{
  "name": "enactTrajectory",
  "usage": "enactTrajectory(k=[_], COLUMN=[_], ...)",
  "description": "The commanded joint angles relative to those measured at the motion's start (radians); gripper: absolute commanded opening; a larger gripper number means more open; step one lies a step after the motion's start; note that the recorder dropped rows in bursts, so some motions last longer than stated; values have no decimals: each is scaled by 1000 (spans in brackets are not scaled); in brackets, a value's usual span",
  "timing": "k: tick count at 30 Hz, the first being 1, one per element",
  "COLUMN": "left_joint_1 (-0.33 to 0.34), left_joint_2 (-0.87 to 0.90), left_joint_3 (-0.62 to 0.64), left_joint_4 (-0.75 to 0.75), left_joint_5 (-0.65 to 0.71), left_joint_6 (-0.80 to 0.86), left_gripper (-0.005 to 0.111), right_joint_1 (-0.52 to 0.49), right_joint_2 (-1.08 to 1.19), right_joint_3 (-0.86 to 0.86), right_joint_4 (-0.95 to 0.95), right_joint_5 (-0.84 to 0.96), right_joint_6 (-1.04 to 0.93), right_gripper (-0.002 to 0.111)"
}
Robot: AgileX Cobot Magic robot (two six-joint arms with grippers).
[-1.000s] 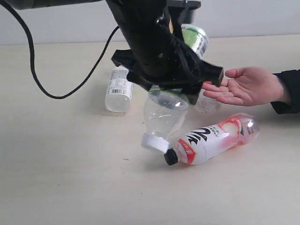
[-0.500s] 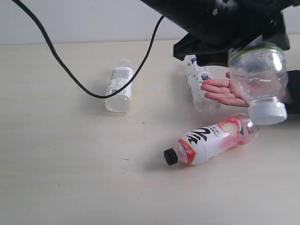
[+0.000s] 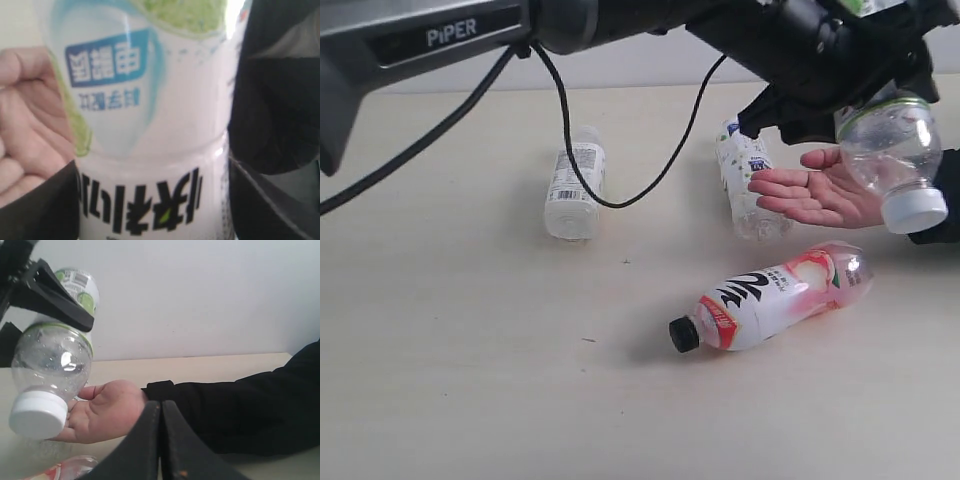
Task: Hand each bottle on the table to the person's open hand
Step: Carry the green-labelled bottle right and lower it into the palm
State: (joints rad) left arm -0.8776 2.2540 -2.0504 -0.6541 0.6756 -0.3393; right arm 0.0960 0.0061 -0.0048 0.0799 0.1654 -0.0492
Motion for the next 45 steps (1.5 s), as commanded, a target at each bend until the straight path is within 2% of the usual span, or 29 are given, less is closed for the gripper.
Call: enactTrajectory(k=[1,16,18,19,20,21,22,24,29,45], left_joint_1=[20,21,21,21,21,21,21,21,21,31], left_joint_2=[52,123,129,132,134,134,134,134,134,125], left_joint_3=[-11,-11,-11,-11,-11,-11,-11,-11,-11,-11], left_joint_4=[-14,-44,-44,-40,-40,-40,-40,-38,-38,-38], left_joint_5=[-38,-79,-72,-60,-55,-45,-41,-26,-20,18], left_joint_6=[-13,-4,-4,-4,-1,23,32,51,77,110], left_gripper=[0,2,14,27,32,44,49,66,87,90], right_joint_1=[-3,-3,-3,-3,-3,-3,-3,-3,-3,-3], right_joint_2=[-6,-6,-6,-6,-6,-6,-6,-6,-6,-6], right_joint_3=[5,5,5,5,5,5,5,5,5,5], right_joint_4=[0,0,0,0,0,0,0,0,0,0], right_joint_5=[-8,-8,-8,-8,-8,-10,-10,-10,-10,-10], right_joint_6=[-1,-1,-1,-1,-1,-1,-1,-1,-1,-1], right_gripper=[0,0,0,0,0,0,0,0,0,0])
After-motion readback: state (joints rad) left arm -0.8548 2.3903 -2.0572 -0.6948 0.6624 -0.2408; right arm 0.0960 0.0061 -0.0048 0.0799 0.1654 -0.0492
